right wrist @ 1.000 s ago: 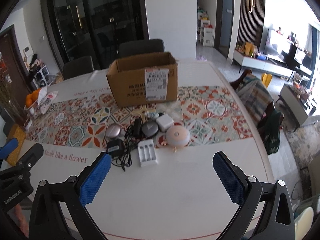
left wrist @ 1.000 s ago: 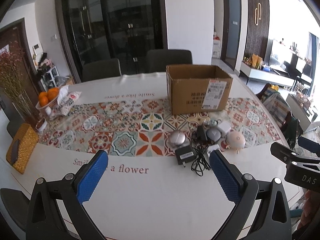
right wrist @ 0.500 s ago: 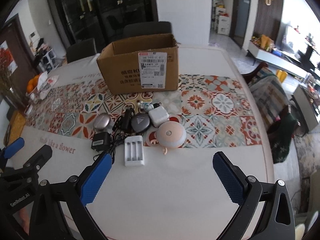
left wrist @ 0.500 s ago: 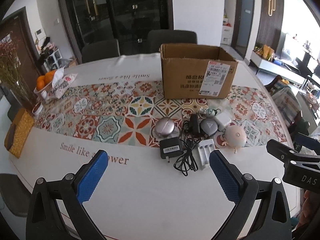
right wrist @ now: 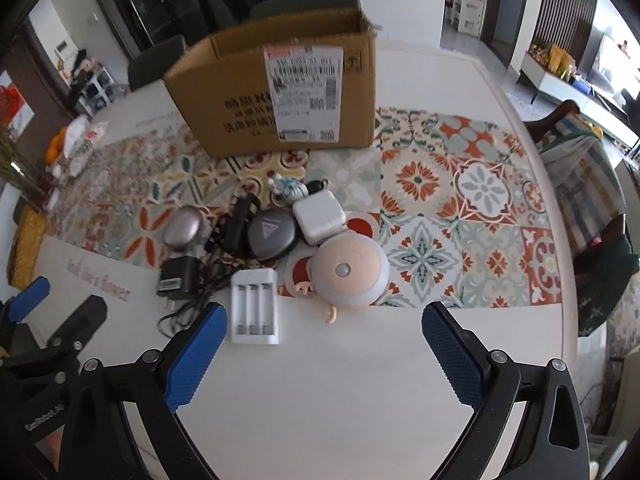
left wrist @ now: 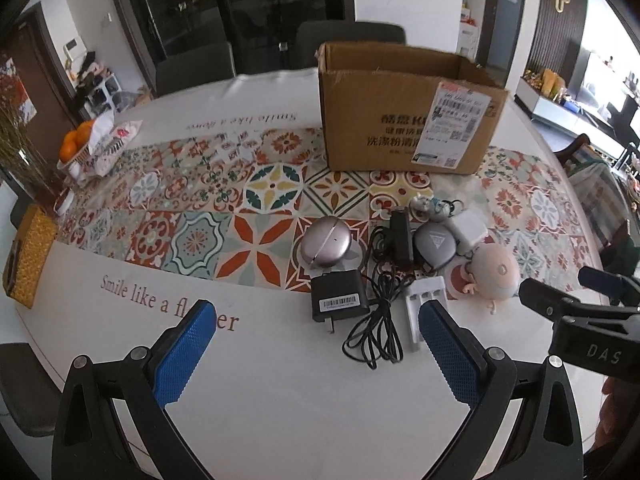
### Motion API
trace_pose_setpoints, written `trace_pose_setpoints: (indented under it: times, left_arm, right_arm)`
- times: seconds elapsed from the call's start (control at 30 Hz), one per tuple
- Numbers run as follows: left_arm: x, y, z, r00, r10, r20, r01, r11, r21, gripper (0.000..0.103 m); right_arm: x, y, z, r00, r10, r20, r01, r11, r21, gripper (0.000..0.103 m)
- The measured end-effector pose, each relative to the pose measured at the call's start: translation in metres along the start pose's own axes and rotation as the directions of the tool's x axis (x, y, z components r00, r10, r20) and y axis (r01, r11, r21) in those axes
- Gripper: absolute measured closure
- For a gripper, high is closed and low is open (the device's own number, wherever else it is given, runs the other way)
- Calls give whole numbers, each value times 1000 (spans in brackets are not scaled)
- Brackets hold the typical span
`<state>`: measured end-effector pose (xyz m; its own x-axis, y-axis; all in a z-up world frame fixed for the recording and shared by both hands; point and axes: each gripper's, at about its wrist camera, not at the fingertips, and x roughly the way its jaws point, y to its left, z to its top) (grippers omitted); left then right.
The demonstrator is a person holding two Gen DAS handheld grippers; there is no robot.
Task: Organize rigid objects
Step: 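Move the right gripper down onto the peach round lamp and close it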
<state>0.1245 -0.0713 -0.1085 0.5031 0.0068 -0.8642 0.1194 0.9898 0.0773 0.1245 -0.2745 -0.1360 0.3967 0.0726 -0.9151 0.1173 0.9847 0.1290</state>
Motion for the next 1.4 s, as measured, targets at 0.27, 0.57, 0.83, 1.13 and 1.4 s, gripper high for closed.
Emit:
trace_pose_setpoints:
  times: [0.27,0.57,0.83,1.13,1.4]
  left_arm:
    - [36,-12,13,999,-4,-47,5,1000,8,0]
    - [66,-21,16,995,12,-98,-9,1000,29,0]
    - [84,-24,18,991,24,-130,-20,999,35,0]
    - [95,-25,19,989,23,-148,-18,999,40,0]
    - [97,-20,17,987,27,-158,-23,999,24,0]
  right_arm:
    - [45,-9,14,996,-2,-87,4,1000,24,10]
    - [84,-17,24,989,-10,-150,16,999,43,15]
    - [111,-19,28,981,-32,-192,40,998,40,19]
    - [123,-17,29,978,-43,-204,50,998,31,24]
    - [124,-11,26,981,-58,-187,66,997,36,28]
